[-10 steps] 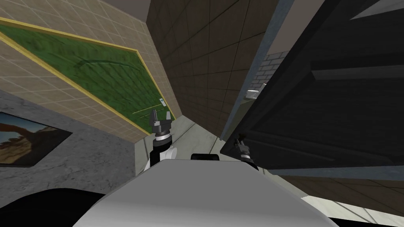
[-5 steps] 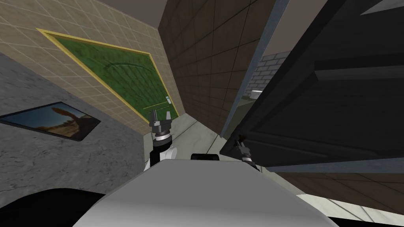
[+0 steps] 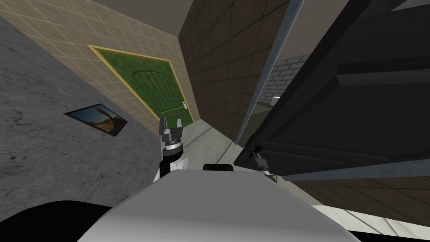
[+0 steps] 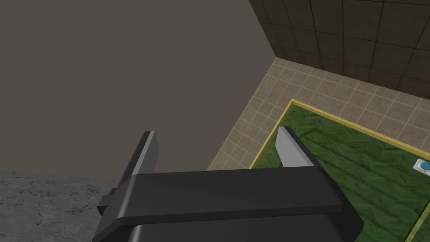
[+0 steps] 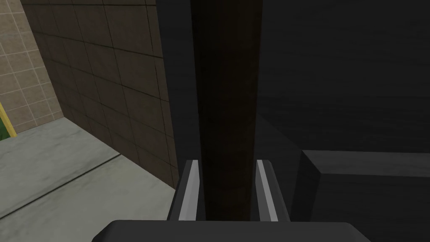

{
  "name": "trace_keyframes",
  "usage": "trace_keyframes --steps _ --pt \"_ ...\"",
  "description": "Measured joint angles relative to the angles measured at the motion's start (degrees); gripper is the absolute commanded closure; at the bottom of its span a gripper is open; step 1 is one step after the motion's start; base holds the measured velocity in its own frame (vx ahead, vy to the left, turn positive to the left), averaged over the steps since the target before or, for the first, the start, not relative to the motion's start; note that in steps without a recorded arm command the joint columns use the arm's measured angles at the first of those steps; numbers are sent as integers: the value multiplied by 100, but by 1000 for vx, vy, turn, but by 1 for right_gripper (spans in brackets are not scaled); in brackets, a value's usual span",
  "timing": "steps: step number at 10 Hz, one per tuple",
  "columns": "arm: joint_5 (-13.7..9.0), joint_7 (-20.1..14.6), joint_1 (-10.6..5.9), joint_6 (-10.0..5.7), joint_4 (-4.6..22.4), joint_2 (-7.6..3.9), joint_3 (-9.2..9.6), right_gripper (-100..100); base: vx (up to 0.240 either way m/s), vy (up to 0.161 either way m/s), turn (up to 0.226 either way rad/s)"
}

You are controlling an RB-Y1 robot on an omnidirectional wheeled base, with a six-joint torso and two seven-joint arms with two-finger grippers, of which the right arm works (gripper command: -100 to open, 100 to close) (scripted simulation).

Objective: Pull the door open

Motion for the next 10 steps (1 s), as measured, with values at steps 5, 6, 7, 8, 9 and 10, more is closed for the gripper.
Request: trace_keyframes --steps 5,6,7,8,9,10 --pt "185 -313 78 -313 152 -184 272 100 -207 -38 110" --pt "194 -323 89 -315 160 -179 292 100 -51 -20 164" --pt "196 -328 173 -395 175 -194 319 100 -74 -48 180" --pt "210 -359 248 -539 221 -202 357 100 -68 -52 137" --pt "217 -361 332 -647 201 -214 389 100 -59 -41 125" --pt "230 -376 390 -757 229 -218 426 100 -65 -43 109"
